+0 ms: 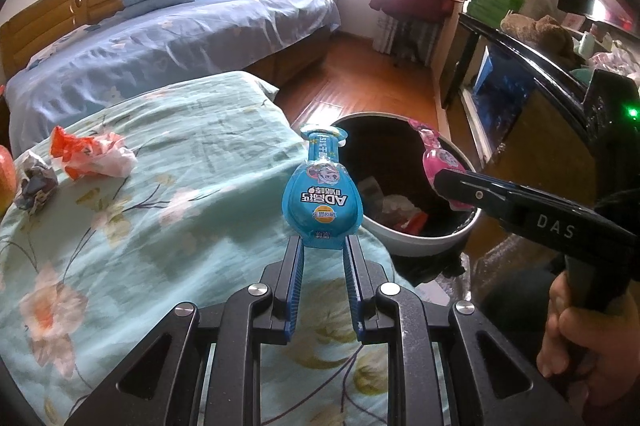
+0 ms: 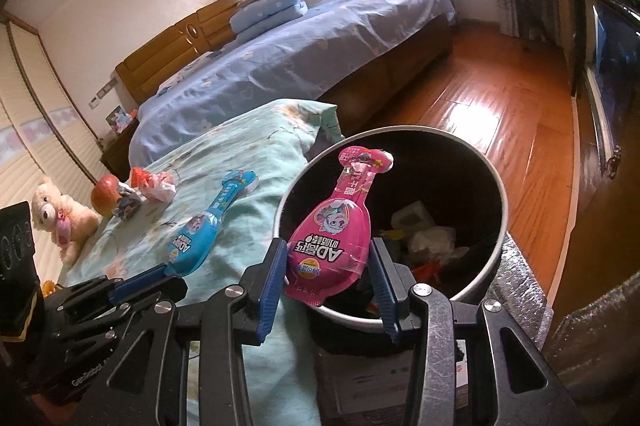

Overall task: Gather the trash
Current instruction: 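Hold the blue and pink candy toys above the bin opening with both tools, then open both tools to drop the blue and pink candy toys into the bin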

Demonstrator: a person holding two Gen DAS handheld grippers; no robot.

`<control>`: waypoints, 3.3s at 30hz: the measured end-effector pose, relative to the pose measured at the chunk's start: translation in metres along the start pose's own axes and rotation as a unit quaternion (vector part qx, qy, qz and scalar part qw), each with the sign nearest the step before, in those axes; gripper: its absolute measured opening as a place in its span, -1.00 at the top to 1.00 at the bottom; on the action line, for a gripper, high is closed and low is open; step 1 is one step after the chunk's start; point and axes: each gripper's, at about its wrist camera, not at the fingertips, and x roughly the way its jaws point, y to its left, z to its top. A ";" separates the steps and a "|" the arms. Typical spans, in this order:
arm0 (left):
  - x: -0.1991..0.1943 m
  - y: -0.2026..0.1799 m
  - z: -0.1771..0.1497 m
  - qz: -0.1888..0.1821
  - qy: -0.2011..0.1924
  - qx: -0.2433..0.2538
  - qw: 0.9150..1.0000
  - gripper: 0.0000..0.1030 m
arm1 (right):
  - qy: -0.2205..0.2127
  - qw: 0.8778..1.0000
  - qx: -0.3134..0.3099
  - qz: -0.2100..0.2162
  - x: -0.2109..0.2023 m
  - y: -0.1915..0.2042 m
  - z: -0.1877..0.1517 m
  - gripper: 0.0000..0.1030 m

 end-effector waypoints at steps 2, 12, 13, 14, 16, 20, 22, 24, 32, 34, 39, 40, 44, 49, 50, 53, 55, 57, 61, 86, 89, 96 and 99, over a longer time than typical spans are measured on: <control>0.002 -0.002 0.002 -0.002 0.000 0.001 1.000 0.64 | 0.000 1.000 0.003 -0.002 0.000 -0.004 0.001 0.18; 0.015 -0.015 0.014 -0.007 0.001 0.013 1.000 0.64 | -0.001 1.000 0.008 -0.010 0.004 -0.013 0.008 0.18; 0.016 -0.016 0.015 -0.007 0.001 0.014 1.000 0.64 | 0.000 1.000 0.008 -0.011 0.005 -0.014 0.009 0.18; 0.018 -0.017 0.015 -0.008 0.002 0.015 1.000 0.64 | 0.000 1.000 0.009 -0.012 0.006 -0.016 0.010 0.18; 0.020 -0.020 0.016 -0.008 0.004 0.016 1.000 0.64 | 0.001 1.000 0.011 -0.013 0.007 -0.019 0.011 0.18; 0.024 -0.022 0.019 -0.009 0.005 0.018 1.000 0.64 | 0.001 1.000 0.012 -0.018 0.007 -0.026 0.013 0.18; 0.026 -0.024 0.022 -0.009 0.005 0.019 1.000 0.64 | 0.002 1.000 0.013 -0.020 0.008 -0.027 0.015 0.18; 0.028 -0.026 0.024 -0.010 0.004 0.021 1.000 0.64 | 0.002 1.000 0.014 -0.020 0.008 -0.030 0.016 0.18; 0.033 -0.031 0.028 -0.011 0.003 0.024 1.000 0.64 | 0.001 1.000 0.014 -0.023 0.010 -0.034 0.021 0.18; 0.034 -0.031 0.028 -0.011 0.003 0.025 1.000 0.64 | 0.001 1.000 0.015 -0.023 0.011 -0.035 0.023 0.18; 0.039 -0.036 0.033 -0.011 0.006 0.026 1.000 0.64 | 0.001 1.000 0.017 -0.025 0.014 -0.039 0.026 0.18; 0.040 -0.037 0.033 -0.011 0.007 0.026 1.000 0.64 | 0.001 1.000 0.018 -0.025 0.014 -0.040 0.026 0.18; 0.045 -0.039 0.035 -0.011 0.010 0.027 1.000 0.64 | 0.001 0.999 0.022 -0.026 0.014 -0.043 0.027 0.18; 0.050 -0.039 0.038 -0.012 0.011 0.028 0.999 0.64 | 0.001 0.999 0.024 -0.027 0.015 -0.046 0.030 0.18; 0.051 -0.037 0.038 -0.013 0.012 0.028 0.999 0.63 | 0.001 0.999 0.023 -0.027 0.015 -0.046 0.030 0.18; 0.052 -0.036 0.038 -0.013 0.013 0.027 0.999 0.63 | 0.001 0.999 0.024 -0.028 0.015 -0.046 0.031 0.18; 0.053 -0.035 0.039 -0.014 0.014 0.025 0.999 0.63 | 0.003 0.999 0.026 -0.028 0.016 -0.048 0.032 0.18; 0.054 -0.035 0.039 -0.014 0.015 0.025 0.999 0.63 | 0.004 0.999 0.027 -0.028 0.017 -0.049 0.033 0.18; 0.056 -0.036 0.040 -0.016 0.016 0.025 0.999 0.63 | 0.005 0.999 0.029 -0.028 0.018 -0.050 0.033 0.18; 0.055 -0.035 0.043 -0.021 0.019 0.018 0.999 0.15 | 0.009 0.999 0.043 -0.022 0.019 -0.058 0.034 -0.07; 0.045 -0.028 0.040 -0.013 0.009 0.009 1.000 -0.04 | 0.002 0.999 0.050 -0.017 0.015 -0.056 0.033 -0.46; 0.024 0.008 0.018 0.011 0.007 -0.034 0.999 -0.12 | -0.004 0.999 0.038 -0.005 0.010 -0.034 0.030 -0.57; 0.012 0.025 0.005 0.029 0.005 -0.056 0.998 -0.14 | -0.002 1.000 0.031 0.005 0.013 -0.019 0.026 -0.60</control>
